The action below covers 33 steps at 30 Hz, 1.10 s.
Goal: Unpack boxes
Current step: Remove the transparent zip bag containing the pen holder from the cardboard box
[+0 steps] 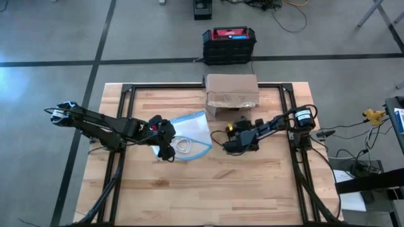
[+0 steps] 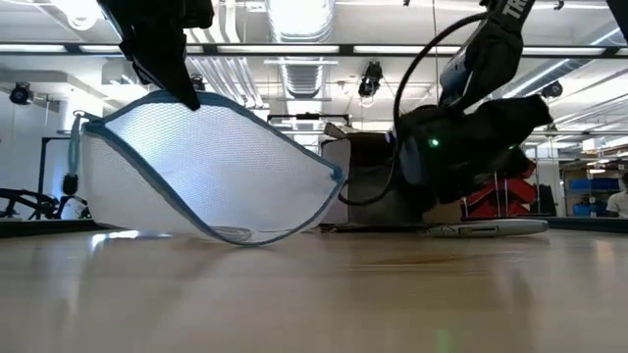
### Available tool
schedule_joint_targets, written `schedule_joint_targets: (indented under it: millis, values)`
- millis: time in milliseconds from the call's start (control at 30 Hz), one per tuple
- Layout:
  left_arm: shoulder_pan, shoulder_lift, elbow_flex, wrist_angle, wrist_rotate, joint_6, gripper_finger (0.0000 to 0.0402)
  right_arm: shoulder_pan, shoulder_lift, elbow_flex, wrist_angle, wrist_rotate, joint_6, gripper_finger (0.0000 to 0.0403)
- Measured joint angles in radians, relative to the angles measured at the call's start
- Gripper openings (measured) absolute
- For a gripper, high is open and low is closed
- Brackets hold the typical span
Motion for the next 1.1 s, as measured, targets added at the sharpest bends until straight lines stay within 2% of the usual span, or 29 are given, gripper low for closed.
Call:
schedule_joint_targets:
  millis: [267,333,500,567,800,900,1100]
  values:
    - [0.000,0.000,0.000,-0.002,0.000,0.000,0.0000,0.005,0.000,-0.038,0.393,0.078,-0.237,0.0000]
    - [0.000,0.000,0.000,-0.002,0.000,0.000,0.0000,-0.004,0.000,-0.058,0.556,0.076,-0.368,0.0000]
    - [0.000,0.000,0.000,-0.003,0.000,0.002,0.0000,-0.046,0.002,-0.128,1.060,0.024,-0.823,0.0000]
    - [0.000,0.000,0.000,-0.004,0.005,0.000,0.0000,-0.069,0.002,-0.151,1.158,0.015,-0.906,0.0000]
    - [0.000,0.000,0.000,-0.007,0.032,0.001,0.0000,-0.119,0.008,-0.186,1.171,0.021,-0.807,0.0000]
    - [0.000,0.000,0.000,-0.007,0.032,0.007,0.0000,-0.139,0.013,-0.187,1.163,0.038,-0.814,0.0000]
    - [-0.002,0.000,0.000,-0.017,0.033,-0.014,0.0000,-0.138,-0.019,-0.188,0.998,0.077,-0.818,0.0000]
